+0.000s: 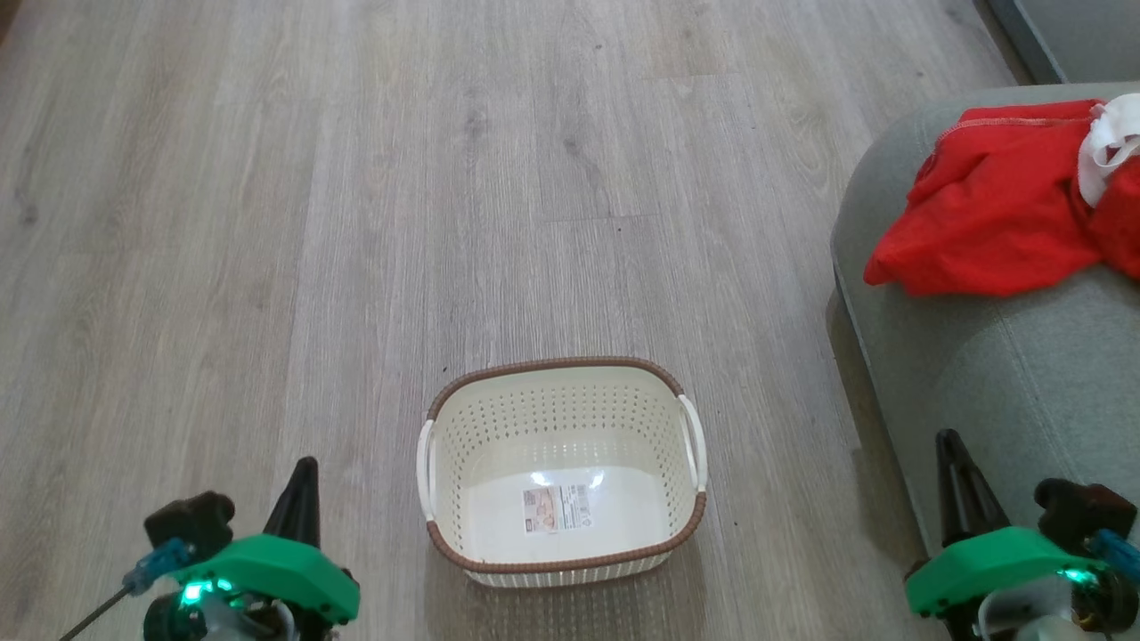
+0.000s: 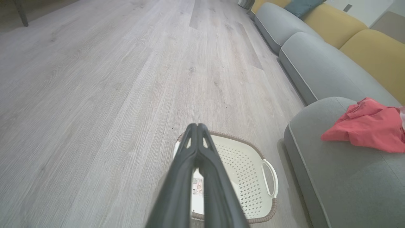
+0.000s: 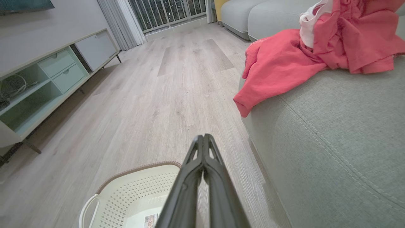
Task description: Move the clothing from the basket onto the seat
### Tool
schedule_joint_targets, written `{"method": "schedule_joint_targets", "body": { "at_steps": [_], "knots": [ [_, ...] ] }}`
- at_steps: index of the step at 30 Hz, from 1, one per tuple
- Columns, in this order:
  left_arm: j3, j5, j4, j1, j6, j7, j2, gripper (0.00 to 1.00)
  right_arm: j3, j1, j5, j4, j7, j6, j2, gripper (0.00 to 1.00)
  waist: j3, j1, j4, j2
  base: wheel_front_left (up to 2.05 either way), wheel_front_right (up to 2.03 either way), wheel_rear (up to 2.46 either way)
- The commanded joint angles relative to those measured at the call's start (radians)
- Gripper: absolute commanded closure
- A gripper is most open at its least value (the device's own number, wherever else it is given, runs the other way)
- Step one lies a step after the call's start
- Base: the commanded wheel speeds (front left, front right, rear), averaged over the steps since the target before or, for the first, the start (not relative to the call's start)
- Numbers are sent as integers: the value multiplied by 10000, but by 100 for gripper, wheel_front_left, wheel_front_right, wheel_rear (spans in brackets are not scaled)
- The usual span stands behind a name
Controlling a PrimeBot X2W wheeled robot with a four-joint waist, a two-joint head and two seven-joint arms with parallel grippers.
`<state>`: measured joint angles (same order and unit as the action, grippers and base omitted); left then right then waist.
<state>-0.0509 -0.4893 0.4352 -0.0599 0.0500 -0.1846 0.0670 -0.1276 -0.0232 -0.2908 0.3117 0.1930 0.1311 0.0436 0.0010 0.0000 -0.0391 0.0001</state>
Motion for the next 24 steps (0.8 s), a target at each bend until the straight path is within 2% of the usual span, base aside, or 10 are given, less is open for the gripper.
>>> {"method": "schedule_joint_targets", "body": {
  "at_steps": [1,24],
  "knots": [
    [199,-264,-395,-452,74,48,26,100,12,473,-315,-367,-56,-1,55,100,0,0,5,-1,0,0,0],
    [507,-2616,-721,-456,232,675,-16,100,44,650,-3084,-436,-699,-1,57,100,5,0,88,-1,0,0,0]
  ]
}}
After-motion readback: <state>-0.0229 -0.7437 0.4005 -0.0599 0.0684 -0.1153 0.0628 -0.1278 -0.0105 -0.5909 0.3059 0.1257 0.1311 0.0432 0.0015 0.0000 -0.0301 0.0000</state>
